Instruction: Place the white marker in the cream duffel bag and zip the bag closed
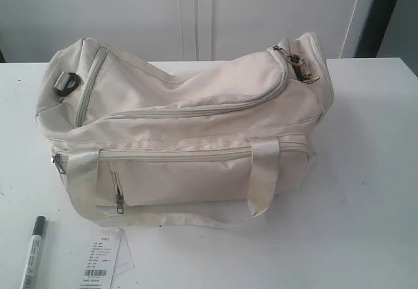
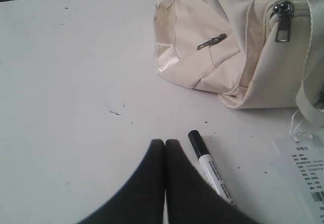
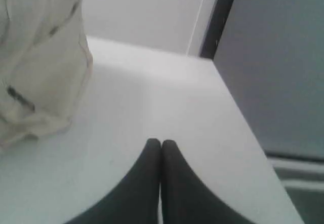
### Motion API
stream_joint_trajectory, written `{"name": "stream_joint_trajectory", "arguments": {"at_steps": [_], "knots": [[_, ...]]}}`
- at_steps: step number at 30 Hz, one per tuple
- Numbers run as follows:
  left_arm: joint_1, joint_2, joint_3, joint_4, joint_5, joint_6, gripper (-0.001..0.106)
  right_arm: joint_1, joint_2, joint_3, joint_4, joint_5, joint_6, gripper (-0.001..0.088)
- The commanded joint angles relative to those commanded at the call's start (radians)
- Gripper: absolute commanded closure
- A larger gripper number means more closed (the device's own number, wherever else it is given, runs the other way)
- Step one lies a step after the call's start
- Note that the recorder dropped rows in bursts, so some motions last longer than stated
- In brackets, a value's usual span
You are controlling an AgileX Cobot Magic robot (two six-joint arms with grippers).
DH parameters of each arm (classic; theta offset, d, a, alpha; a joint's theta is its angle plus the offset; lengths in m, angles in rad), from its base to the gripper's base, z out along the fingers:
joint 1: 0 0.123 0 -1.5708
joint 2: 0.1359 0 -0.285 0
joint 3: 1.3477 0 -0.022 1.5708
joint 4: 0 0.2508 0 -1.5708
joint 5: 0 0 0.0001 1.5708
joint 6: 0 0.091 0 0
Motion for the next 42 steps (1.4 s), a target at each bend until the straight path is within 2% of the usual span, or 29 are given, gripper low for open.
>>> {"name": "stream_joint_trajectory", "arguments": {"at_steps": [4, 5, 8, 12, 15, 20, 23, 26, 32, 39, 42], "knots": [[0.0, 0.0, 0.0, 0.0, 0.0, 0.0, 0.105, 0.0, 0.0, 0.0, 0.0, -0.278, 0.012, 0.0868], [0.0, 0.0, 0.0, 0.0, 0.0, 0.0, 0.105, 0.0, 0.0, 0.0, 0.0, -0.33, 0.06, 0.0868], [0.0, 0.0, 0.0, 0.0, 0.0, 0.0, 0.105, 0.0, 0.0, 0.0, 0.002, -0.498, 0.447, 0.0868], [0.0, 0.0, 0.0, 0.0, 0.0, 0.0, 0.105, 0.0, 0.0, -0.004, -0.002, -0.486, 0.477, 0.0868], [0.0, 0.0, 0.0, 0.0, 0.0, 0.0, 0.105, 0.0, 0.001, -0.048, -0.002, -0.479, 0.473, 0.0868], [0.0, 0.0, 0.0, 0.0, 0.0, 0.0, 0.105, 0.0, 0.059, -0.187, -0.002, -0.372, 0.464, 0.0868], [0.0, 0.0, 0.0, 0.0, 0.0, 0.0, 0.105, 0.0, 0.132, -0.278, -0.01, -0.279, 0.46, 0.0868], [0.0, 0.0, 0.0, 0.0, 0.0, 0.0, 0.105, 0.0, 0.211, -0.353, -0.01, -0.253, 0.413, 0.0868], [0.0, 0.0, 0.0, 0.0, 0.0, 0.0, 0.105, 0.0, 0.395, -0.493, -0.032, -0.118, 0.379, 0.0868], [0.0, 0.0, 0.0, 0.0, 0.0, 0.0, 0.105, 0.0, 0.601, -0.653, -0.145, 0.125, 0.377, 0.0868], [0.0, 0.0, 0.0, 0.0, 0.0, 0.0, 0.105, 0.004, 0.668, -0.716, -0.145, 0.224, 0.307, 0.0868]]}}
